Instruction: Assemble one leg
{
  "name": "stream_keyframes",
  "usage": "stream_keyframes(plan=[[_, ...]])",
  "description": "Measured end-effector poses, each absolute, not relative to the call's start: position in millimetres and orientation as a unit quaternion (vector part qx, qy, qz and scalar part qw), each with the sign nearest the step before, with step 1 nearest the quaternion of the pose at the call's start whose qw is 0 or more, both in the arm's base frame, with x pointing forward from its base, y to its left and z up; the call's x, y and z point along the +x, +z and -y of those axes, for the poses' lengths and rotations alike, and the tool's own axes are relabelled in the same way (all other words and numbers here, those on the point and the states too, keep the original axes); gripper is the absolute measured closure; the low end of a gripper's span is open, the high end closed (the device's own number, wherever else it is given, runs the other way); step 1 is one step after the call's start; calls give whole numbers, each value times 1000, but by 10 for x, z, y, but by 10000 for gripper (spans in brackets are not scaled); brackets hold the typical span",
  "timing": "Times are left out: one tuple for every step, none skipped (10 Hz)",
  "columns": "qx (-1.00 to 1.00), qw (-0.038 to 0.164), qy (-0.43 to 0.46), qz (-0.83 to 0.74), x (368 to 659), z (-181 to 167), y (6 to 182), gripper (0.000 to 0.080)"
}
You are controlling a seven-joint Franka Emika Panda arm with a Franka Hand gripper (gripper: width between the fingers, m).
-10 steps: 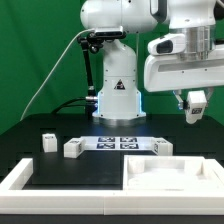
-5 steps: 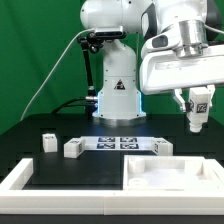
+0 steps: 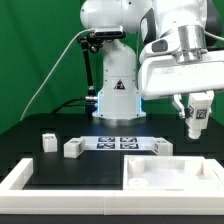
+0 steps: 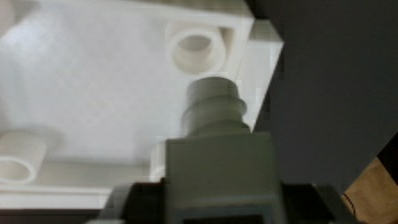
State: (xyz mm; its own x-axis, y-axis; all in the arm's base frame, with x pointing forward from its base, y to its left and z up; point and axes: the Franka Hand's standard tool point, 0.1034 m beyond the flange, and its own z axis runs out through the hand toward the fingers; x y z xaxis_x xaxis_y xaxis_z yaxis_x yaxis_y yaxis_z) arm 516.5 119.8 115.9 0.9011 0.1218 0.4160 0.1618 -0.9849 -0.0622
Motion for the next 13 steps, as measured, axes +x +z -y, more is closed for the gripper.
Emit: stream_keyframes(plan=[[-971,43,-219,84,5346,-1148,1179,509],[-969,40,-224,94,5482,-1115,1179,509],[-966,36,-233,107,5662,-1084,1183,509],[-960,29,-244,131,5880,-1029,1191,509],[-961,30,-244,130,5855,-1048,1175,509],[-961,30,-242,132,5830,-1056,1168,509],[-961,30,-242,132,5832,-1051,1163,509],[-961,30,-240,132,5824,-1050,1143,509],[-961,28,-239,136,5817,-1040,1038,509],[-962,31,-236,137,5867,-1074,958,509],[-961,32,-239,138,5937,-1108,964,509],[-959,32,-248,136,5987,-1111,958,509],[-957,31,-255,134,6007,-1102,896,509]])
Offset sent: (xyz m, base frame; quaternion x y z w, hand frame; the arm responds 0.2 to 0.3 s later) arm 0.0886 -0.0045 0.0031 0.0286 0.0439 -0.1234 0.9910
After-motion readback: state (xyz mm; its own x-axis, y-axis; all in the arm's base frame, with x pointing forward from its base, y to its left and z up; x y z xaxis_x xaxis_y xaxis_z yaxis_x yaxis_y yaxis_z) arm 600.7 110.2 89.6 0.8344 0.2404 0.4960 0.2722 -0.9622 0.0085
